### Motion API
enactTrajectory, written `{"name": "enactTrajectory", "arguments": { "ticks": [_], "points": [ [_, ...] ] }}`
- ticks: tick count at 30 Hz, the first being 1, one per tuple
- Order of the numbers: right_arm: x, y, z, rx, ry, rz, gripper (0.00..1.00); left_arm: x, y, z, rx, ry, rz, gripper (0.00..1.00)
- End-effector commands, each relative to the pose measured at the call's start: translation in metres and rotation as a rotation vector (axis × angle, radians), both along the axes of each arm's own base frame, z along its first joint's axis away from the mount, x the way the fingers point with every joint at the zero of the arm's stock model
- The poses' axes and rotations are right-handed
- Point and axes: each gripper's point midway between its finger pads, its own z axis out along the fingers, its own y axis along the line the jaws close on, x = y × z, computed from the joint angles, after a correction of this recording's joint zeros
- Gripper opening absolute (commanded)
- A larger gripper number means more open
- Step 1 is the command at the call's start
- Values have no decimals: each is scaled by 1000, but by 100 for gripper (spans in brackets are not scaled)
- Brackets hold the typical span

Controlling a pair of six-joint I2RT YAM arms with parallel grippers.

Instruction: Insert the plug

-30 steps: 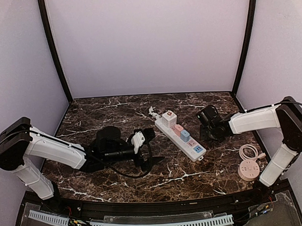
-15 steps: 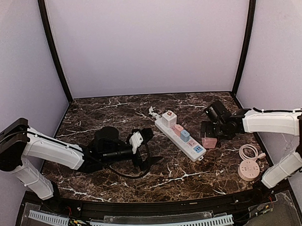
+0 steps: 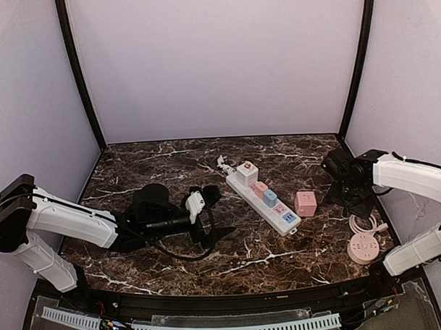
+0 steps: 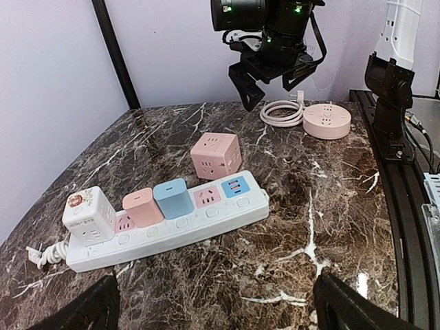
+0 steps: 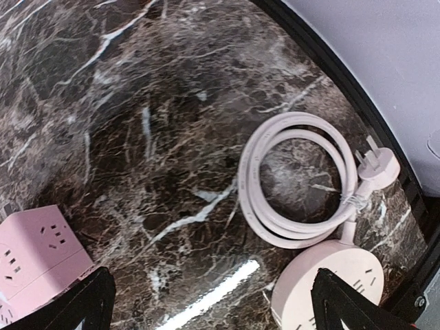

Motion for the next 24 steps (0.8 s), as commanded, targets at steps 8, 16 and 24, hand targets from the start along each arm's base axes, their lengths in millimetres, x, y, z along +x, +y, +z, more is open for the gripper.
{"name": "enactTrajectory", "arguments": {
  "ticks": [8,16,24],
  "points": [
    [-5,-46,-24,89,-13,-38,91,-4,4,2,0,3,-5,98],
    [4,-51,-66,140,52,-30,77,-3,3,1,2,12,-9,98],
    [5,-38,-89,184,118,63,11,-5,2,3,-4,13,-18,98]
  ]
}}
